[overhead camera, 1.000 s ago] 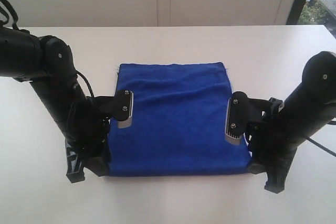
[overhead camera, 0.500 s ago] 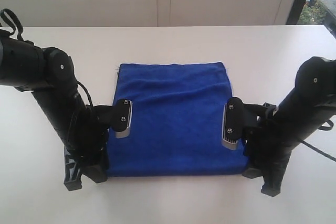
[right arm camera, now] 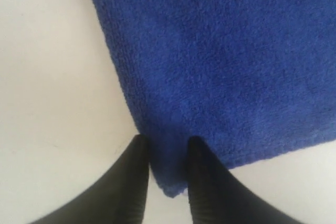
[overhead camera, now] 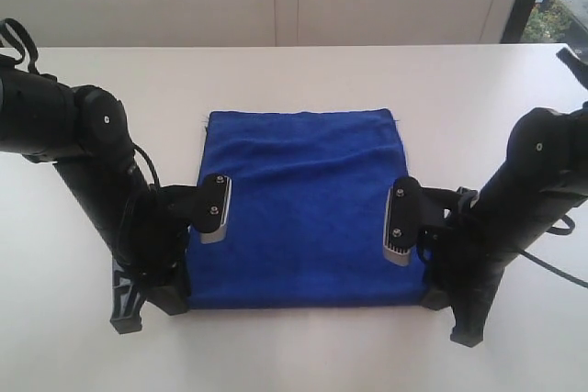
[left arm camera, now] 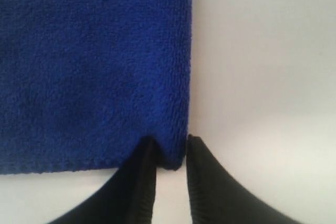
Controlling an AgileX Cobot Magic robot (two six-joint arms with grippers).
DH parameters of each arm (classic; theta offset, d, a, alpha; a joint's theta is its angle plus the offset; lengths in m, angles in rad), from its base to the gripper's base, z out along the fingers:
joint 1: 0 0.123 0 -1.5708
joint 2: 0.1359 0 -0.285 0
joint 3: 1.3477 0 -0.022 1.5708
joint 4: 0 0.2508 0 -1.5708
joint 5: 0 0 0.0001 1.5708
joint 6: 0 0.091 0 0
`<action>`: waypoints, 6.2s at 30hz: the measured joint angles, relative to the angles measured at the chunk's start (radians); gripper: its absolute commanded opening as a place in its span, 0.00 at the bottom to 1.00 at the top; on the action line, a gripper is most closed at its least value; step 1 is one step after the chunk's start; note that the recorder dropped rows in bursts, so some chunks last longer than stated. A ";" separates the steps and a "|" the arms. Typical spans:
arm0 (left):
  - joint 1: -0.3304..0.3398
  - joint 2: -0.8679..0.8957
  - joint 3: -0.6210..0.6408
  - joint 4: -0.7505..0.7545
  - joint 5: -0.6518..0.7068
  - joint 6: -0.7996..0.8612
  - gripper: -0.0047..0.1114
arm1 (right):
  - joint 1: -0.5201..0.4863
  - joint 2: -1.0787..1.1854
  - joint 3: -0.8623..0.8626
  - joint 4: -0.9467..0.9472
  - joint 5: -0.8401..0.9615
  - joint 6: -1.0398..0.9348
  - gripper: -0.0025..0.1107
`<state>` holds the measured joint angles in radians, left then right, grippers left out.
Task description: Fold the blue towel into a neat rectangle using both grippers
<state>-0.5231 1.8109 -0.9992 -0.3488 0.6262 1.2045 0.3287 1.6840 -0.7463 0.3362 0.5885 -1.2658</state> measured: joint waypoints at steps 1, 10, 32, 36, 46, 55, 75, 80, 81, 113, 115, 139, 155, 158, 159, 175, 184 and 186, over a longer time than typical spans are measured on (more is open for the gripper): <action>0.000 0.000 0.000 0.000 -0.003 0.000 0.12 | 0.000 -0.001 0.000 0.002 0.000 0.000 0.15; 0.000 0.000 0.000 0.000 -0.007 0.001 0.04 | 0.000 0.004 0.000 0.002 0.004 0.000 0.02; 0.000 -0.112 0.000 0.000 0.282 -0.172 0.04 | 0.000 -0.160 0.000 0.049 0.302 0.000 0.02; 0.000 -0.114 0.000 0.003 0.264 -0.197 0.04 | 0.000 -0.160 -0.009 0.049 0.289 0.000 0.02; 0.000 -0.114 -0.129 0.090 0.196 -0.332 0.04 | 0.000 -0.160 -0.108 0.026 0.197 0.000 0.02; 0.000 -0.114 -0.180 0.233 0.014 -0.531 0.04 | 0.000 -0.160 -0.130 -0.057 -0.015 0.054 0.02; 0.079 -0.040 -0.244 0.259 -0.246 -0.668 0.04 | 0.000 -0.023 -0.206 -0.065 -0.360 0.180 0.02; 0.079 0.023 -0.310 0.259 -0.262 -0.688 0.04 | 0.000 0.037 -0.273 -0.065 -0.383 0.208 0.02; 0.079 0.031 -0.323 0.259 -0.264 -0.688 0.04 | 0.000 0.050 -0.287 -0.065 -0.383 0.211 0.02; 0.113 0.190 -0.525 0.304 -0.301 -0.702 0.04 | -0.021 0.217 -0.410 -0.065 -0.494 0.253 0.02; 0.113 0.190 -0.525 0.313 -0.295 -0.702 0.04 | -0.021 0.221 -0.410 -0.065 -0.495 0.253 0.02; 0.114 0.190 -0.525 0.357 -0.274 -0.706 0.04 | -0.021 0.223 -0.410 -0.065 -0.517 0.253 0.09; 0.114 0.190 -0.525 0.361 -0.274 -0.706 0.42 | -0.021 0.223 -0.410 -0.065 -0.521 0.253 0.24; 0.114 0.190 -0.525 0.361 -0.268 -0.713 0.39 | -0.021 0.221 -0.410 -0.065 -0.521 0.313 0.23; 0.114 0.190 -0.525 0.361 -0.260 -0.724 0.36 | -0.021 0.215 -0.410 -0.065 -0.519 0.345 0.21; 0.116 0.153 -0.525 0.295 0.205 -0.955 0.04 | -0.021 0.101 -0.417 -0.059 -0.032 0.898 0.02; 0.116 0.155 -0.525 0.046 0.088 -0.963 0.04 | -0.021 0.101 -0.421 0.123 0.016 0.933 0.02; 0.116 0.165 -0.528 0.022 0.044 -0.963 0.04 | -0.021 0.112 -0.425 0.164 0.004 0.933 0.02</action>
<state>-0.4076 1.9760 -1.5267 -0.3266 0.6699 0.2412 0.3079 1.7957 -1.1717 0.4998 0.5927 -0.3326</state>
